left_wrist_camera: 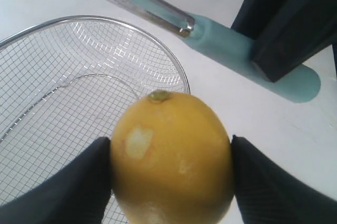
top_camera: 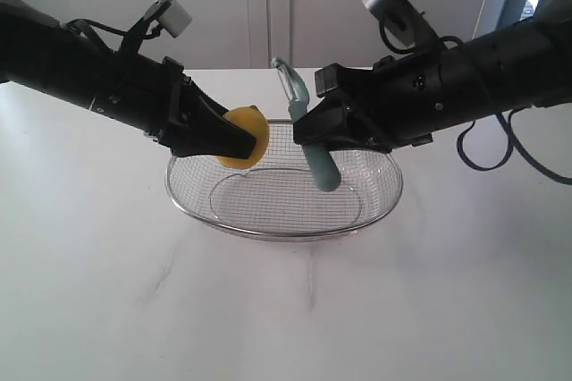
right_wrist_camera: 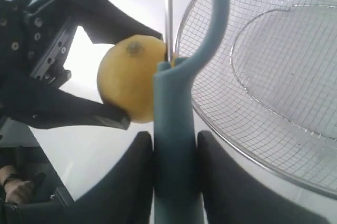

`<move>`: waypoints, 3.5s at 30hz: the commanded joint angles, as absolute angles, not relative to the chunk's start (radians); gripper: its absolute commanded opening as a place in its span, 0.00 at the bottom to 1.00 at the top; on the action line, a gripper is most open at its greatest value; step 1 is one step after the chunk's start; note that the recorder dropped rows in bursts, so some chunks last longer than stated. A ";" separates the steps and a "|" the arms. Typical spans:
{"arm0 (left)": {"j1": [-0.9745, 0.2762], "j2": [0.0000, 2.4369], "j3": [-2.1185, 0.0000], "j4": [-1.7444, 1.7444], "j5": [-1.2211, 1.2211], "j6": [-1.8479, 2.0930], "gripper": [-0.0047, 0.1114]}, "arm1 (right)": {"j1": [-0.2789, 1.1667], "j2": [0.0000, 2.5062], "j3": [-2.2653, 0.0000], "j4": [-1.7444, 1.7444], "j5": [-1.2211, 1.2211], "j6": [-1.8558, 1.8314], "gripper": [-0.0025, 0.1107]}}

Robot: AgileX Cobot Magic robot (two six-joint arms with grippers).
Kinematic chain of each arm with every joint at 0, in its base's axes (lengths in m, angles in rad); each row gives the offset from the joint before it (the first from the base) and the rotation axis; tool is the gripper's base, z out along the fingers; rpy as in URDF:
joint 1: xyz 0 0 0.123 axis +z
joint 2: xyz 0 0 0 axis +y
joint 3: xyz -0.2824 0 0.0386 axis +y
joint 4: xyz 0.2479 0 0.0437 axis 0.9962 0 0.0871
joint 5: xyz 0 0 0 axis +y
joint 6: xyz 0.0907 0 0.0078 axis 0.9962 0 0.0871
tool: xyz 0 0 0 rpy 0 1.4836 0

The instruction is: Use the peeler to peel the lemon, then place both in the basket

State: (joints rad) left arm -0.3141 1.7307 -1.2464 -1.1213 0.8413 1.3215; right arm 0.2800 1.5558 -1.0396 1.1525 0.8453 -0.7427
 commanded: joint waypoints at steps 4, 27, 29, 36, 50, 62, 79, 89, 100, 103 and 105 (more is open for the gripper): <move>-0.311 1.721 -1.241 -1.152 0.860 1.323 0.04 | 0.280 1.599 -1.028 1.094 0.856 -0.697 0.02; -0.311 1.721 -1.241 -1.152 0.864 1.323 0.04 | 0.280 1.679 -1.027 1.189 0.976 -0.713 0.02; -0.311 1.721 -1.241 -1.152 0.864 1.323 0.04 | 0.280 1.664 -1.027 1.200 0.941 -0.713 0.02; -0.311 1.721 -1.241 -1.152 0.864 1.323 0.04 | 0.280 1.591 -1.027 1.205 0.910 -0.765 0.02; -0.311 1.721 -1.241 -1.152 0.864 1.323 0.04 | 0.280 1.544 -1.025 1.213 0.899 -0.809 0.02; -0.311 1.721 -1.241 -1.152 0.864 1.323 0.04 | 0.280 1.555 -1.025 1.185 0.873 -0.724 0.02; -0.311 1.721 -1.241 -1.152 0.864 1.323 0.04 | 0.280 1.665 -1.025 1.173 0.937 -0.646 0.02; -0.311 1.721 -1.241 -1.152 0.864 1.323 0.04 | 0.280 1.679 -1.025 1.173 0.982 -0.648 0.02; -0.311 1.721 -1.241 -1.152 0.864 1.323 0.04 | 0.330 1.709 -1.025 1.175 0.981 -0.648 0.02; -0.311 1.721 -1.241 -1.152 0.864 1.323 0.04 | 0.330 1.709 -1.025 1.177 0.978 -0.648 0.02; -0.311 1.721 -1.241 -1.152 0.864 1.323 0.04 | 0.330 1.707 -1.025 1.177 0.978 -0.648 0.02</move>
